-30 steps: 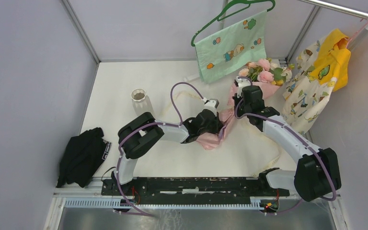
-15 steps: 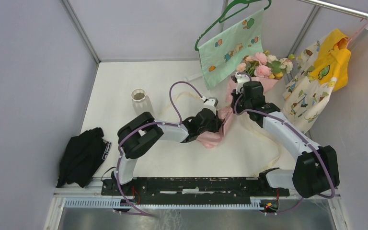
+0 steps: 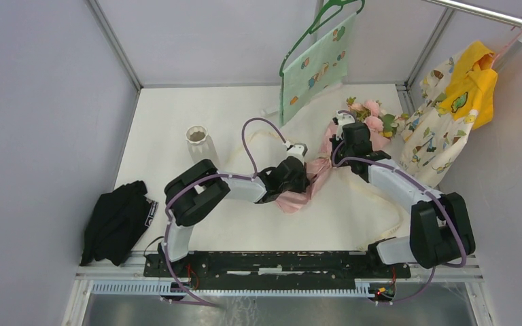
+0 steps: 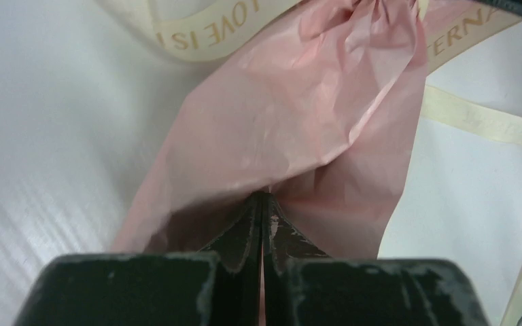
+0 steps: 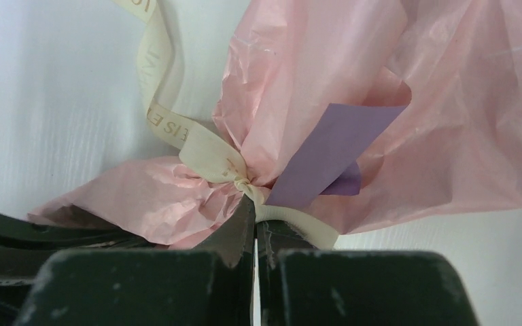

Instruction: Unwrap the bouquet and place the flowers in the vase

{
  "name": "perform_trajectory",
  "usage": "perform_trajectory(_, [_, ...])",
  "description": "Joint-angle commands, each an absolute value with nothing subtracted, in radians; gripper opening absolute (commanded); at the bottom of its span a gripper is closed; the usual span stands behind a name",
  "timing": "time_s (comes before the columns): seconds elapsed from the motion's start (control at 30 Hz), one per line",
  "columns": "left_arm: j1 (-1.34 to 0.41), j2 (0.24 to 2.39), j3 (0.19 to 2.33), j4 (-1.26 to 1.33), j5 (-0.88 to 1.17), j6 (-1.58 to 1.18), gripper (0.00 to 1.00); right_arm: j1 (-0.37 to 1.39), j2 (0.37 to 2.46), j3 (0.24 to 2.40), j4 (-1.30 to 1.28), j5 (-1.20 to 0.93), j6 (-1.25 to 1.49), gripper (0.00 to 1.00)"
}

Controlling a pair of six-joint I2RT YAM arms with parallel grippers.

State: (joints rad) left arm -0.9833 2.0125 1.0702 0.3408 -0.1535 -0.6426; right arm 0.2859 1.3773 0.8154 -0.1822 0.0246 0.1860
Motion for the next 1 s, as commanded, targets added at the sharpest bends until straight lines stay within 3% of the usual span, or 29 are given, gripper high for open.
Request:
perform_trajectory(0.0, [-0.979, 1.946, 1.019, 0.085, -0.157, -0.636, 0.02, 0.271, 1.38, 0.832, -0.069, 0.12, 0.183, 0.0])
perform_trajectory(0.2, [-0.986, 1.811, 1.096, 0.016, -0.168, -0.61, 0.03, 0.271, 1.422, 0.805, -0.066, 0.109, 0.192, 0.0])
perform_trajectory(0.43, [-0.983, 1.879, 1.29, 0.023, -0.143, -0.546, 0.03, 0.27, 1.415, 0.757, -0.056, 0.077, 0.209, 0.0])
perform_trajectory(0.63, [-0.953, 2.002, 1.402, 0.113, -0.086, -0.518, 0.03, 0.271, 1.392, 0.742, -0.051, 0.052, 0.218, 0.21])
perform_trajectory(0.97, [-0.878, 2.142, 1.411, 0.182, -0.041, -0.547, 0.03, 0.271, 1.347, 0.726, -0.029, -0.027, 0.238, 0.26])
